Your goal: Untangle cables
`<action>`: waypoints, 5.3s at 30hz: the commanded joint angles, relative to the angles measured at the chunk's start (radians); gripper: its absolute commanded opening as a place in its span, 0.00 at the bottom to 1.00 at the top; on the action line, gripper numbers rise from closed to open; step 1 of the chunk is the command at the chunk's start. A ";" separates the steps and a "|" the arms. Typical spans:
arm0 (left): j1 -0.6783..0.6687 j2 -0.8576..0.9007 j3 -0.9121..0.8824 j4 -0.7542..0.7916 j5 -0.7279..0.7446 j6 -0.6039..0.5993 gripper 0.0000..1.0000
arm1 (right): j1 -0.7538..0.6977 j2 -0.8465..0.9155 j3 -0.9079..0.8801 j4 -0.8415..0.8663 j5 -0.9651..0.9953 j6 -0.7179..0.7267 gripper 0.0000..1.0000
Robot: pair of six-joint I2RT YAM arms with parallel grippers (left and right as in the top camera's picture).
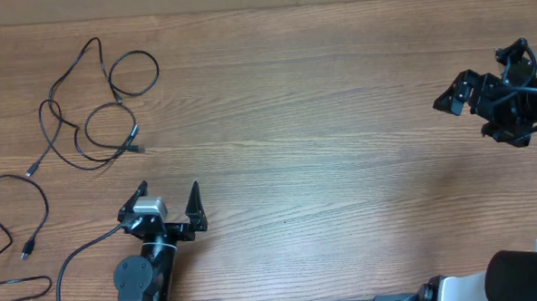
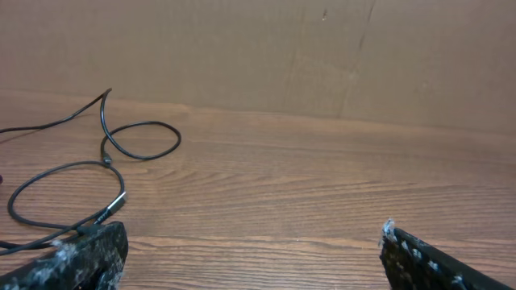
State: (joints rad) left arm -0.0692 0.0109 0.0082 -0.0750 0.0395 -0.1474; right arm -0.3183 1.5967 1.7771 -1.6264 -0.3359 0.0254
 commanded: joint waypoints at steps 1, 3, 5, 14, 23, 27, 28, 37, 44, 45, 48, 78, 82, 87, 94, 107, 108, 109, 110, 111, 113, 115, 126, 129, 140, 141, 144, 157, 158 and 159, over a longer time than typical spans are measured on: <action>0.012 -0.007 -0.003 -0.003 -0.014 0.010 1.00 | 0.005 -0.001 0.001 0.002 0.003 -0.004 1.00; 0.012 -0.007 -0.003 -0.003 -0.014 0.010 0.99 | 0.005 -0.001 0.001 0.002 0.003 -0.005 1.00; 0.012 -0.007 -0.003 -0.003 -0.014 0.010 1.00 | 0.005 -0.001 0.001 0.002 0.003 -0.005 1.00; 0.012 -0.007 -0.003 -0.003 -0.014 0.010 1.00 | 0.005 -0.001 0.001 0.002 0.003 -0.005 1.00; 0.012 -0.007 -0.003 -0.003 -0.014 0.010 1.00 | 0.005 0.000 0.001 0.002 0.003 -0.004 1.00; 0.012 -0.007 -0.003 -0.003 -0.014 0.010 1.00 | 0.005 0.000 0.001 0.002 0.003 -0.005 1.00; 0.012 -0.007 -0.003 -0.003 -0.014 0.010 1.00 | 0.005 0.000 0.001 0.002 0.003 -0.005 1.00; 0.012 -0.007 -0.003 -0.003 -0.014 0.010 1.00 | 0.005 -0.002 0.001 0.122 0.054 -0.005 1.00; 0.012 -0.007 -0.003 -0.003 -0.014 0.010 1.00 | 0.005 -0.095 -0.044 0.352 -0.019 -0.004 1.00; 0.012 -0.007 -0.003 -0.003 -0.014 0.010 1.00 | 0.005 -0.113 -0.061 0.374 -0.027 -0.004 1.00; 0.012 -0.007 -0.003 -0.003 -0.014 0.010 1.00 | 0.005 -0.193 -0.153 0.478 -0.051 -0.004 1.00; 0.012 -0.007 -0.003 -0.003 -0.014 0.010 0.99 | 0.124 -0.996 -1.267 1.678 -0.053 0.012 1.00; 0.012 -0.007 -0.003 -0.003 -0.014 0.010 1.00 | 0.139 -1.087 -1.411 1.870 -0.066 0.105 1.00; 0.012 -0.007 -0.003 -0.003 -0.014 0.010 1.00 | 0.161 -1.171 -1.553 2.082 -0.084 0.116 1.00; 0.012 -0.007 -0.003 -0.003 -0.014 0.010 1.00 | 0.169 -1.265 -1.730 2.277 -0.084 0.139 1.00; 0.012 -0.007 -0.003 -0.003 -0.014 0.010 1.00 | 0.169 -1.389 -1.769 2.135 -0.034 0.138 1.00; 0.012 -0.007 -0.003 -0.003 -0.014 0.010 0.99 | 0.169 -1.415 -1.769 2.095 -0.014 0.138 1.00; 0.012 -0.007 -0.003 -0.003 -0.014 0.010 1.00 | 0.169 -1.435 -1.769 2.063 0.002 0.138 1.00; 0.012 -0.007 -0.003 -0.003 -0.014 0.010 1.00 | 0.169 -1.448 -1.769 2.041 0.008 0.138 1.00; 0.012 -0.007 -0.003 -0.003 -0.014 0.010 0.99 | 0.169 -1.474 -1.769 2.000 0.022 0.138 1.00; 0.012 -0.007 -0.003 -0.003 -0.014 0.010 1.00 | 0.169 -1.509 -1.769 1.944 0.033 0.137 1.00; 0.012 -0.007 -0.003 -0.003 -0.014 0.010 0.99 | 0.169 -1.551 -1.769 1.884 0.032 0.131 1.00; 0.012 -0.007 -0.003 -0.003 -0.014 0.010 1.00 | 0.220 -1.594 -1.769 1.694 0.075 0.071 1.00; 0.012 -0.007 -0.003 -0.003 -0.014 0.010 1.00 | 0.226 -1.594 -1.769 1.595 0.077 0.051 1.00; 0.012 -0.007 -0.003 -0.003 -0.014 0.010 1.00 | 0.345 -1.594 -1.769 1.550 0.194 -0.082 1.00; 0.012 -0.007 -0.003 -0.003 -0.014 0.010 1.00 | 0.346 -1.594 -1.769 1.550 0.194 -0.078 1.00; 0.012 -0.007 -0.003 -0.003 -0.014 0.010 1.00 | 0.346 -1.594 -1.769 1.550 0.198 -0.044 1.00; 0.012 -0.007 -0.003 -0.003 -0.014 0.010 1.00 | 0.346 -1.594 -1.769 1.554 0.182 -0.041 1.00; 0.012 -0.007 -0.003 -0.003 -0.014 0.010 1.00 | 0.346 -1.594 -1.769 1.554 0.182 -0.041 1.00; 0.012 -0.007 -0.003 -0.003 -0.014 0.010 1.00 | 0.346 -1.594 -1.769 1.554 0.182 -0.041 1.00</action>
State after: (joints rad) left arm -0.0692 0.0113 0.0086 -0.0753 0.0315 -0.1474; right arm 0.0212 0.0120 0.0185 -0.0784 -0.1528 -0.0250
